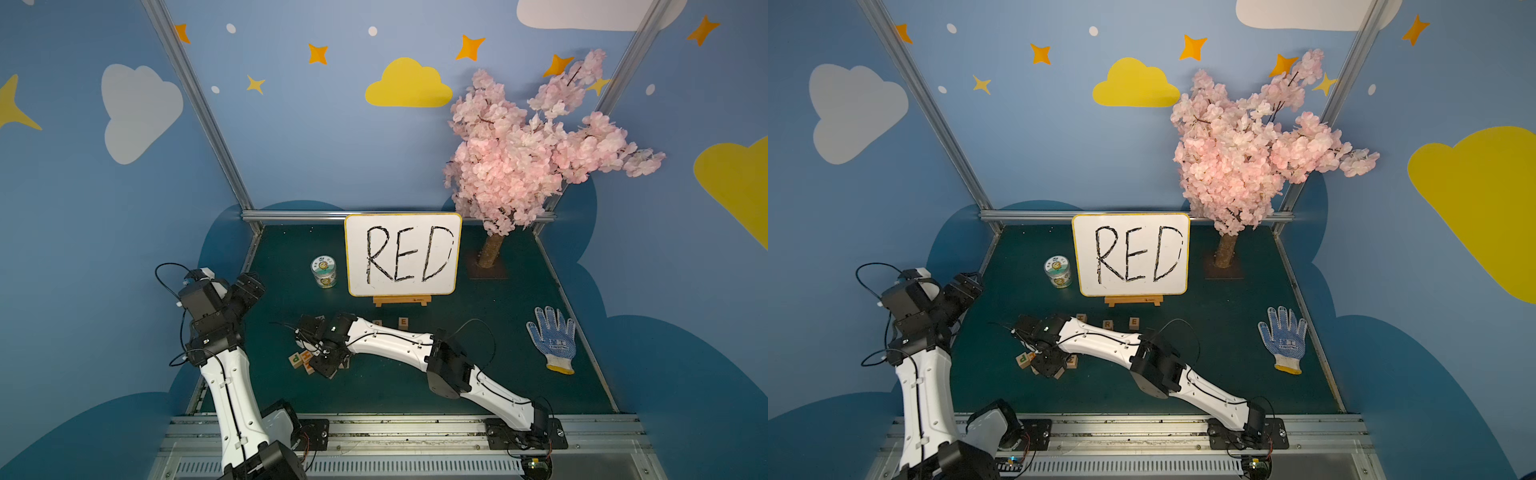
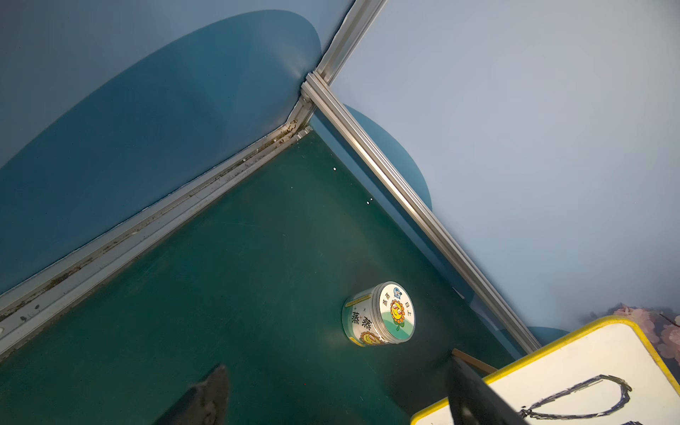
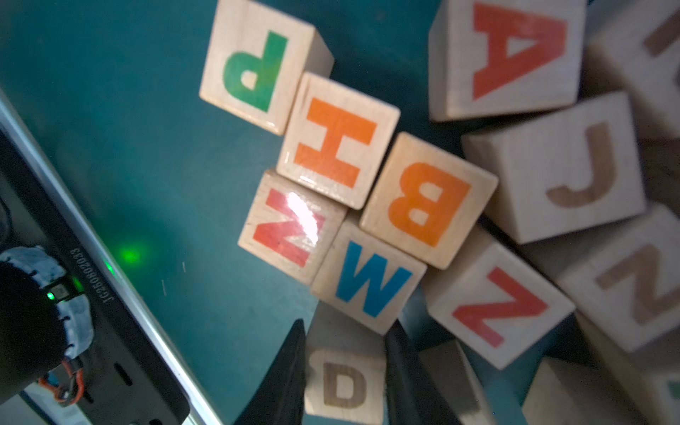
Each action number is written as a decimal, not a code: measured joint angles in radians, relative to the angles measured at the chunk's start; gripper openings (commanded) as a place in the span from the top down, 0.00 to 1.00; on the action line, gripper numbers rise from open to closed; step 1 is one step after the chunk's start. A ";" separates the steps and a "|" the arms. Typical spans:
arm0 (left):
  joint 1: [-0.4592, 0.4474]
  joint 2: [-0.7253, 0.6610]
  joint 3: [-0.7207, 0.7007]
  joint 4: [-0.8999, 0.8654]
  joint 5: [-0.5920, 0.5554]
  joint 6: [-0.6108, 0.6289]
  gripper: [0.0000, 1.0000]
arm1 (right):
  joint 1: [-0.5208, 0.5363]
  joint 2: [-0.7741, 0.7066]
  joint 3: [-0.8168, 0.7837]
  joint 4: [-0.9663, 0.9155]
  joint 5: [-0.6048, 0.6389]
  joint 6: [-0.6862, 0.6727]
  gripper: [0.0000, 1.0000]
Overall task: Assemble the uppercase word "red" with letter blocks
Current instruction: Pick up the letter block from the center of the board, then place the letter block at the center of the board.
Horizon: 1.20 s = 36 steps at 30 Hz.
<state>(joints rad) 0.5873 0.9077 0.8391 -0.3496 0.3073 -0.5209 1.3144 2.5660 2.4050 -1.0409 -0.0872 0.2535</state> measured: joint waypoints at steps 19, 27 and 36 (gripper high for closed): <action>-0.020 0.000 0.000 0.002 0.033 0.009 0.11 | -0.110 -0.284 -0.235 -0.032 -0.117 0.043 0.75; -0.220 -0.017 0.022 -0.027 -0.029 0.081 0.12 | -0.243 -0.546 -0.559 0.047 -0.078 0.045 0.76; -0.544 -0.026 0.083 -0.096 -0.220 0.189 0.13 | -0.424 -0.620 -0.843 0.105 0.009 0.029 0.77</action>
<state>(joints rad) 0.0433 0.8814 0.9222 -0.4458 0.0875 -0.3321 0.8906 1.9461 1.5623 -0.9360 -0.0784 0.2825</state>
